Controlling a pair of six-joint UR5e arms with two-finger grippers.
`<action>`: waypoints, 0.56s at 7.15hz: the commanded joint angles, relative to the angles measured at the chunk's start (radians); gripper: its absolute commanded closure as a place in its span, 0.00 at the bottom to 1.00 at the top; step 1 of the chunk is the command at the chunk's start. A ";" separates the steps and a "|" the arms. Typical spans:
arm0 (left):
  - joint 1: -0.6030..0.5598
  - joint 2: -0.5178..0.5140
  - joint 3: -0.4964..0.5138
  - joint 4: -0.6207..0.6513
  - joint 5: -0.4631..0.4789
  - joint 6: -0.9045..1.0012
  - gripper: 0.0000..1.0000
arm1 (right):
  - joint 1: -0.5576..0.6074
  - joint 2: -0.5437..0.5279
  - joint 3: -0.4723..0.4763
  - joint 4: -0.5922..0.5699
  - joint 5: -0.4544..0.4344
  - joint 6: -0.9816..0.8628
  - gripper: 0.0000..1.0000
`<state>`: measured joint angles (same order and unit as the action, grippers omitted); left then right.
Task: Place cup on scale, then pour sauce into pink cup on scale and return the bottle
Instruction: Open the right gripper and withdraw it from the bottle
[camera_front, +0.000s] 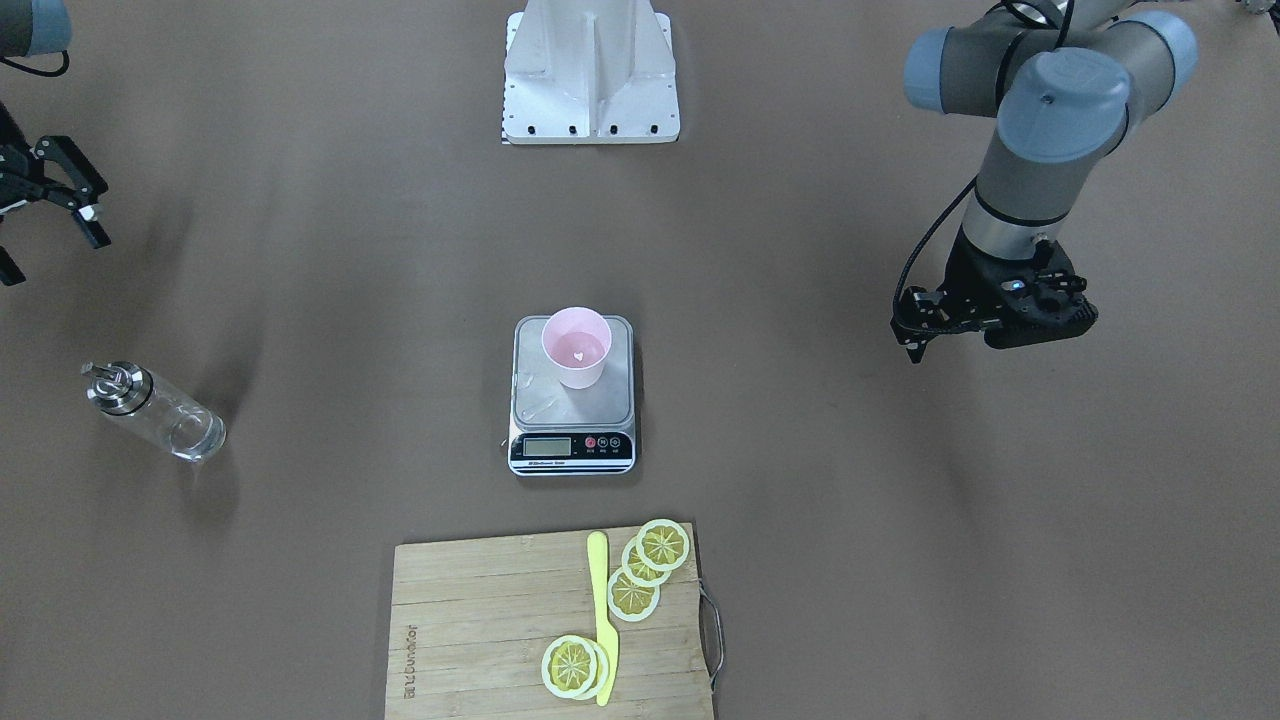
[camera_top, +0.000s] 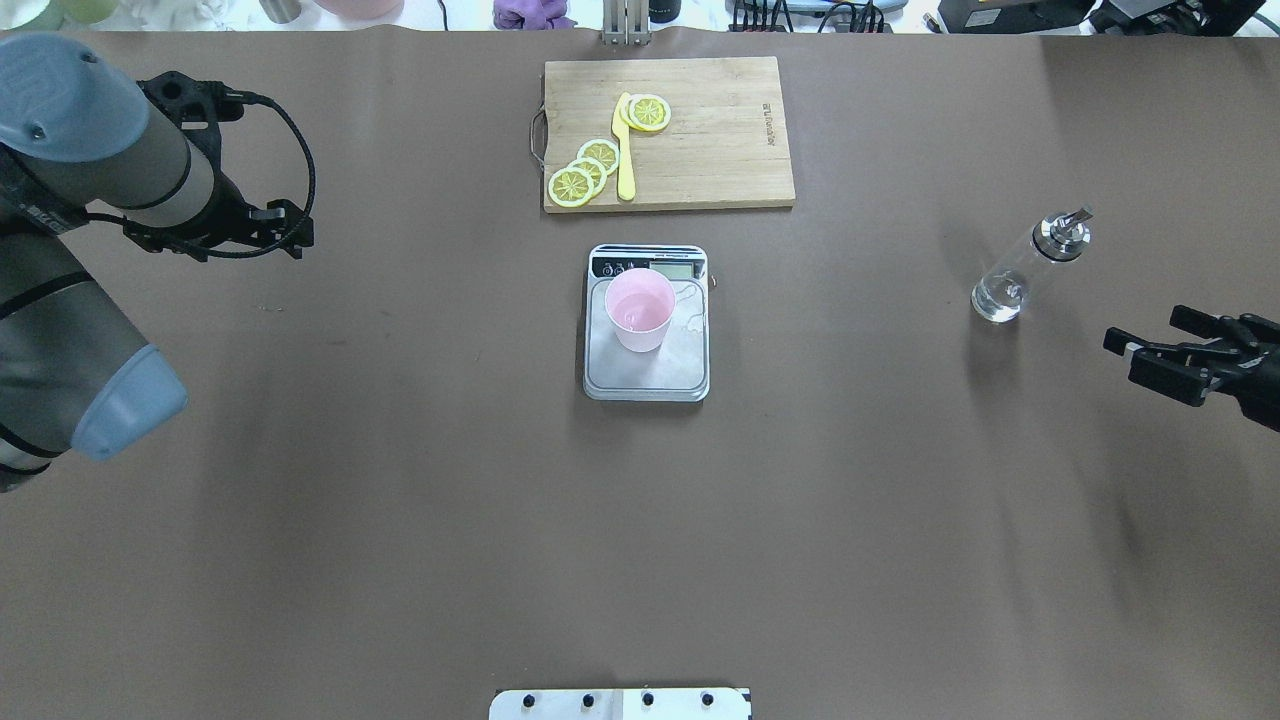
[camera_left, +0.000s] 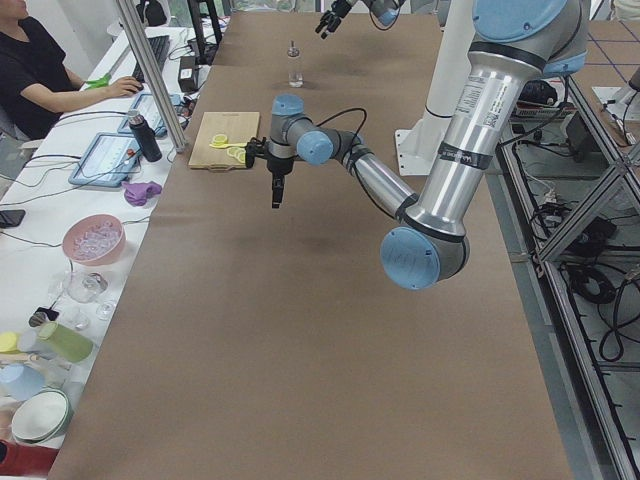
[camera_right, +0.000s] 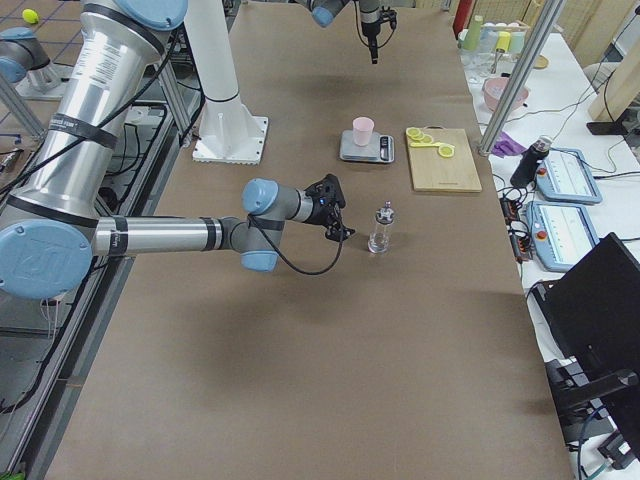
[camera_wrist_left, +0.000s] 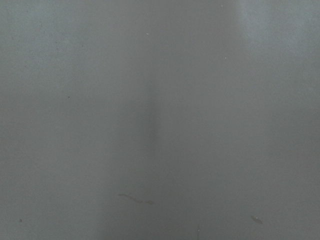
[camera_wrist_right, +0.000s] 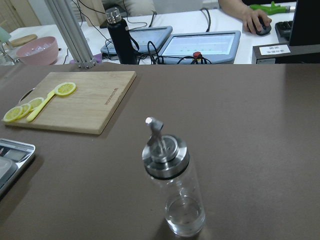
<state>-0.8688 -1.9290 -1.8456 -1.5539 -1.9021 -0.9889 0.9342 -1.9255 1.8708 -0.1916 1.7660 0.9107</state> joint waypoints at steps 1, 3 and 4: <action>0.001 -0.001 0.002 0.000 0.000 0.001 0.02 | 0.330 0.142 -0.027 -0.229 0.363 -0.051 0.00; 0.001 -0.004 -0.001 0.000 -0.002 0.001 0.02 | 0.435 0.279 -0.048 -0.529 0.488 -0.122 0.00; 0.001 -0.008 -0.001 -0.002 -0.002 0.004 0.02 | 0.483 0.328 -0.050 -0.695 0.542 -0.192 0.00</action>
<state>-0.8683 -1.9332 -1.8462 -1.5543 -1.9031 -0.9872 1.3549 -1.6687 1.8256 -0.6831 2.2331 0.7866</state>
